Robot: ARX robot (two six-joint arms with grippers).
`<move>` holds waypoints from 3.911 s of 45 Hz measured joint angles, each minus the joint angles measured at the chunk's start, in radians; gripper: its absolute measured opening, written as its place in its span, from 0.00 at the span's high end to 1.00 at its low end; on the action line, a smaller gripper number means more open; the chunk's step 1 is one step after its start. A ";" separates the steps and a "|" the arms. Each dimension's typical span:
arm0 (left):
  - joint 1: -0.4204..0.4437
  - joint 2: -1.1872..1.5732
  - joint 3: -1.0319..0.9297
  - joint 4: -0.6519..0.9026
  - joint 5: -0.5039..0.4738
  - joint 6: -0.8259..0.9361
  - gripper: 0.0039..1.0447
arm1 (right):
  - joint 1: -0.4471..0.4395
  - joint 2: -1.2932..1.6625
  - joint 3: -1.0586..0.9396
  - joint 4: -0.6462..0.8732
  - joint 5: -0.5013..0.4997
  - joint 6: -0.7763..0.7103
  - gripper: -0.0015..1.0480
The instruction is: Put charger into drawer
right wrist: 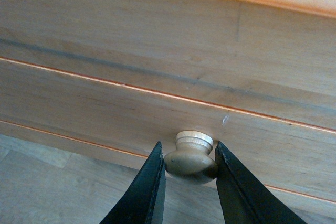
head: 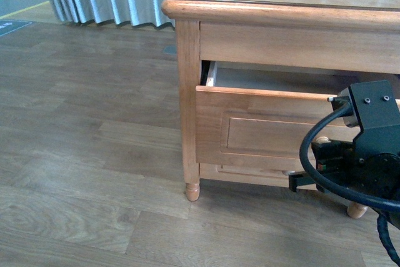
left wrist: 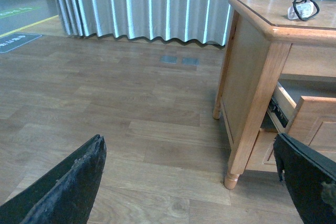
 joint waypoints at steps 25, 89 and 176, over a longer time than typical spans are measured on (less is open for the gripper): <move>0.000 0.000 0.000 0.000 0.000 0.000 0.06 | -0.087 -0.150 -0.253 0.047 -0.226 -0.017 0.80; 0.000 0.000 0.000 0.000 0.000 0.000 0.06 | -0.884 -1.438 -0.283 -0.933 -0.836 0.064 0.08; -0.290 1.031 0.331 0.640 -0.450 -0.158 0.06 | -0.601 -1.986 -0.498 -1.123 -0.512 0.040 0.08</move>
